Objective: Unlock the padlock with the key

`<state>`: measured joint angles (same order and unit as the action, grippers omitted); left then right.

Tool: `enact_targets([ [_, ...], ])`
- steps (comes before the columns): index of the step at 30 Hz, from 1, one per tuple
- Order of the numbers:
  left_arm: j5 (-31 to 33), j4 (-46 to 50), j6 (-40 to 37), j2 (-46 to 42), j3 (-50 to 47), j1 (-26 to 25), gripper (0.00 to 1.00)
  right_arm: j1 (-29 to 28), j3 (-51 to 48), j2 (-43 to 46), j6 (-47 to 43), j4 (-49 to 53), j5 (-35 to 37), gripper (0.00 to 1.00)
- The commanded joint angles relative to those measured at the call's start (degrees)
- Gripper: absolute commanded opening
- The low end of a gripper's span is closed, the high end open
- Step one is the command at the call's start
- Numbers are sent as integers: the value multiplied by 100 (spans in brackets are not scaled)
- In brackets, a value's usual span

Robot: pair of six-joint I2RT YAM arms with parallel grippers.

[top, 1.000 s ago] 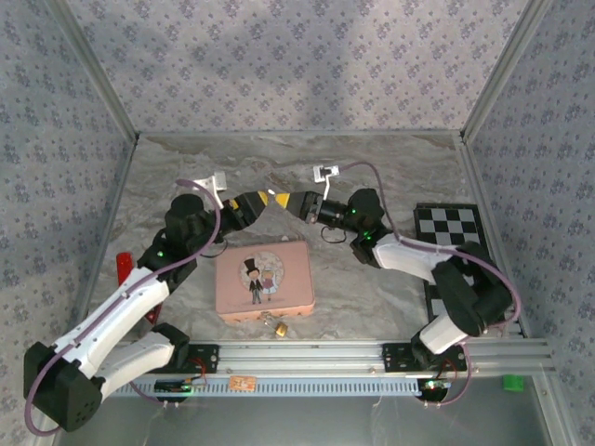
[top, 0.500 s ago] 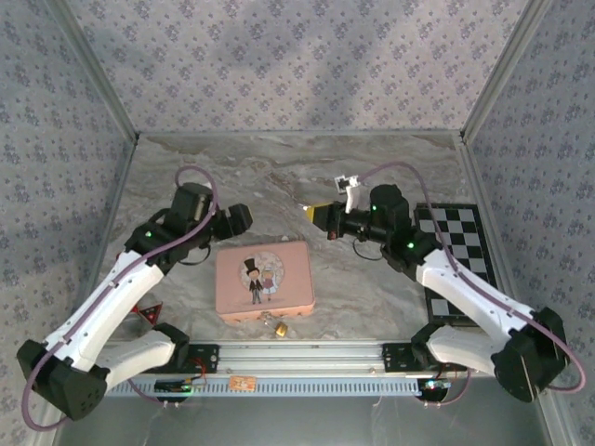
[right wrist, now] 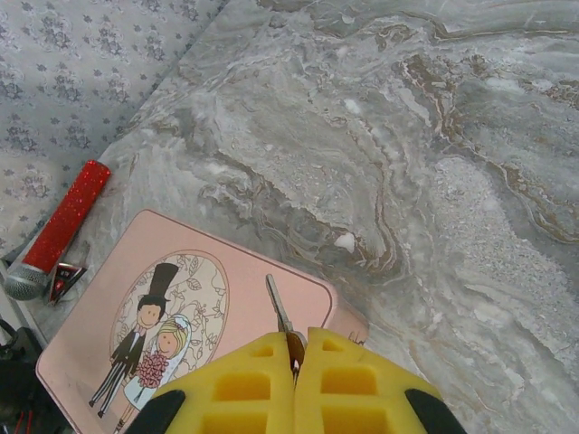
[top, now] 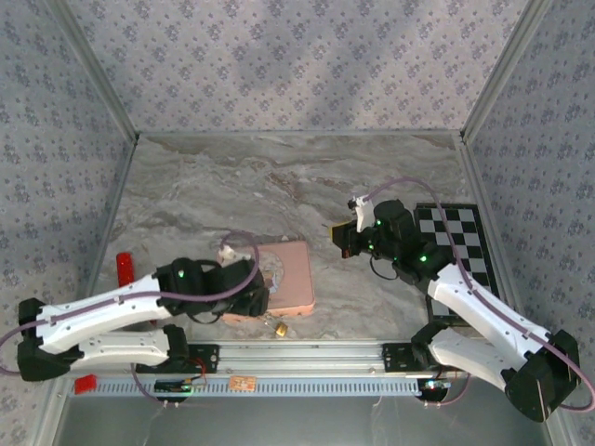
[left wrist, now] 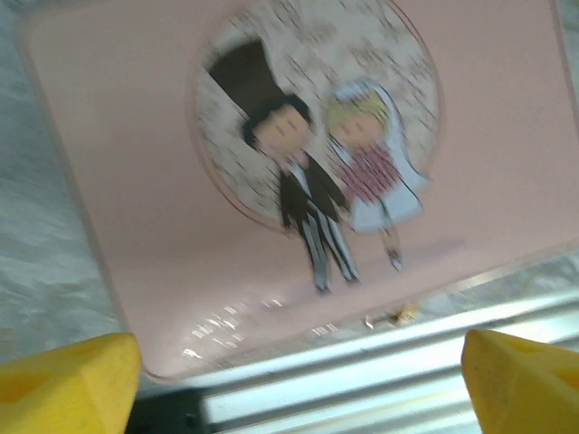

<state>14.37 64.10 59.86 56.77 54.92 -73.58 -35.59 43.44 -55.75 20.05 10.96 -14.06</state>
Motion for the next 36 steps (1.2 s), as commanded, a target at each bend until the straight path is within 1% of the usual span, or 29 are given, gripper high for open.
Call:
enact_targets([
  [1, -50, -586, 1004, 53, -432, -526, 87, 19, -37, 33, -11, -113, 38, 0],
  [4, 7, -920, 1290, 229, -665, -819, 86, 10, -37, 46, 15, -129, -16, 0],
  [9, -56, -1150, 1751, 276, -1089, -837, 86, -2, -149, 189, 90, -178, 24, 0],
  [12, -33, -882, 2179, 206, -1243, -841, 86, -17, -236, 295, 152, -212, 44, 0],
  [15, -13, -908, 2332, 121, -1413, -800, 87, -18, -322, 329, 183, -251, 70, 0],
  [18, -82, -1277, 2207, 40, -1638, -559, 87, -23, -354, 302, 218, -295, 45, 0],
  [21, -193, -1725, 1889, 60, -1777, -246, 87, -21, -347, 288, 236, -290, 27, 0],
  [27, -158, -2260, 1200, 382, -1745, 215, 87, -34, -345, 345, 202, -215, 79, 0],
  [31, -263, -3106, 701, 484, -1914, 763, 88, -29, -357, 326, 236, -270, 80, 0],
  [33, -287, -3342, 407, 668, -1851, 1012, 88, -32, -337, 319, 229, -271, 71, 0],
  [36, -167, -3394, -193, 1092, -1510, 1315, 89, -31, -293, 301, 201, -230, 88, 0],
])
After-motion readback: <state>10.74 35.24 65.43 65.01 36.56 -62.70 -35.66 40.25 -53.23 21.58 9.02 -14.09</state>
